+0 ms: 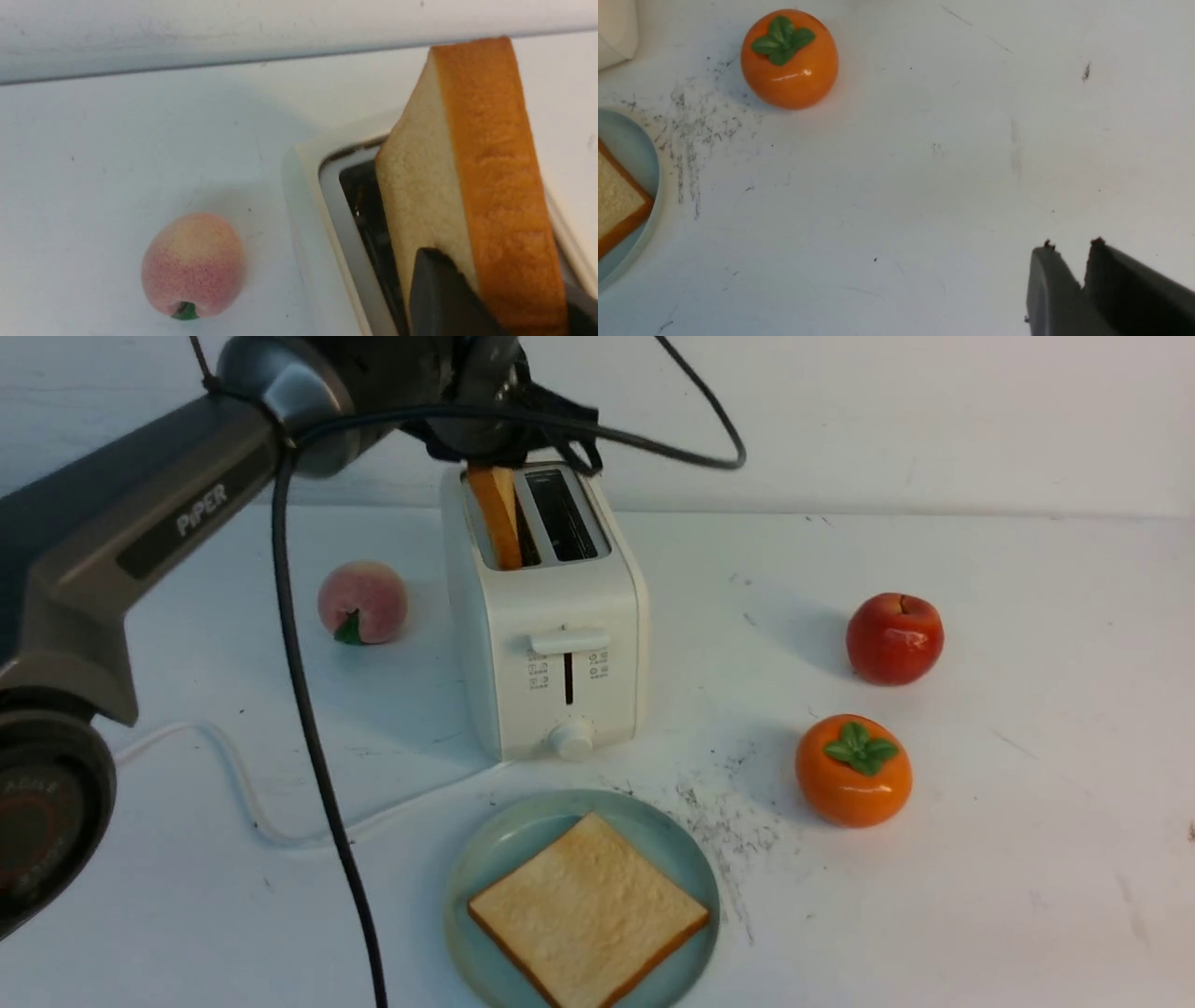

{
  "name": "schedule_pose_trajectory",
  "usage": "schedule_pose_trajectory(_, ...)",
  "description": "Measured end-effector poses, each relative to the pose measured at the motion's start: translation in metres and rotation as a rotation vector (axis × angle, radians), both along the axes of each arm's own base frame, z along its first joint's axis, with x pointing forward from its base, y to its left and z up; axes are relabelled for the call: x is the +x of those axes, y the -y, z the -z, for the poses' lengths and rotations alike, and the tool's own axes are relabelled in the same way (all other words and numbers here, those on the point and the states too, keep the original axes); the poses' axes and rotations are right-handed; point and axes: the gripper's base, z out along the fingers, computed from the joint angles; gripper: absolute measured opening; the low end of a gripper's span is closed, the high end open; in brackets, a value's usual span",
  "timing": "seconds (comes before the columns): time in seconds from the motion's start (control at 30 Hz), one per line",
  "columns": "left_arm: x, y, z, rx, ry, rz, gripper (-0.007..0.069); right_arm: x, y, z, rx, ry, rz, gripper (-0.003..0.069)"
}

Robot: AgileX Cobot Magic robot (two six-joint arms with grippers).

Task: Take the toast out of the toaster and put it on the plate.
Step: Use the left arm to take out a slice of bread, then use the left arm to put a slice of bread into the empty plate

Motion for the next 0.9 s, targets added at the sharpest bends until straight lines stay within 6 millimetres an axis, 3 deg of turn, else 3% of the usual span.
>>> schedule_pose_trajectory(0.13, -0.014, -0.006, -0.032, -0.045, 0.059, 0.002, 0.0125, 0.000, 0.000, 0.000, 0.000, 0.000, 0.000, 0.0127)
schedule_pose_trajectory(0.27, -0.028, -0.011, -0.051, -0.083, 0.058, -0.001, 0.0125, 0.000, 0.000, 0.000, 0.000, 0.000, 0.000, 0.0129)
schedule_pose_trajectory(0.4, -0.056, -0.021, -0.074, -0.102, -0.007, 0.013, 0.0125, 0.000, 0.000, 0.000, 0.000, 0.000, 0.000, 0.0130)
schedule_pose_trajectory(0.5, -0.094, -0.034, -0.096, -0.058, -0.111, 0.070, 0.0125, 0.000, 0.000, 0.000, 0.000, 0.000, 0.000, 0.0130)
schedule_pose_trajectory(0.6, -0.119, -0.037, -0.107, -0.065, -0.162, 0.173, 0.0125, 0.000, 0.000, 0.000, 0.001, 0.001, 0.000, 0.0135)
schedule_pose_trajectory(0.73, -0.139, -0.030, -0.095, -0.127, -0.261, 0.310, 0.0125, 0.000, 0.000, 0.000, 0.001, 0.000, 0.000, 0.0138)
schedule_pose_trajectory(0.87, -0.167, -0.005, -0.035, -0.066, -0.493, 0.438, 0.0125, 0.000, 0.000, 0.000, 0.001, -0.001, 0.000, 0.0141)
schedule_pose_trajectory(0.9, -0.167, -0.005, -0.031, -0.060, -0.503, 0.432, 0.0125, 0.000, 0.000, 0.000, 0.001, -0.001, 0.000, 0.0141)
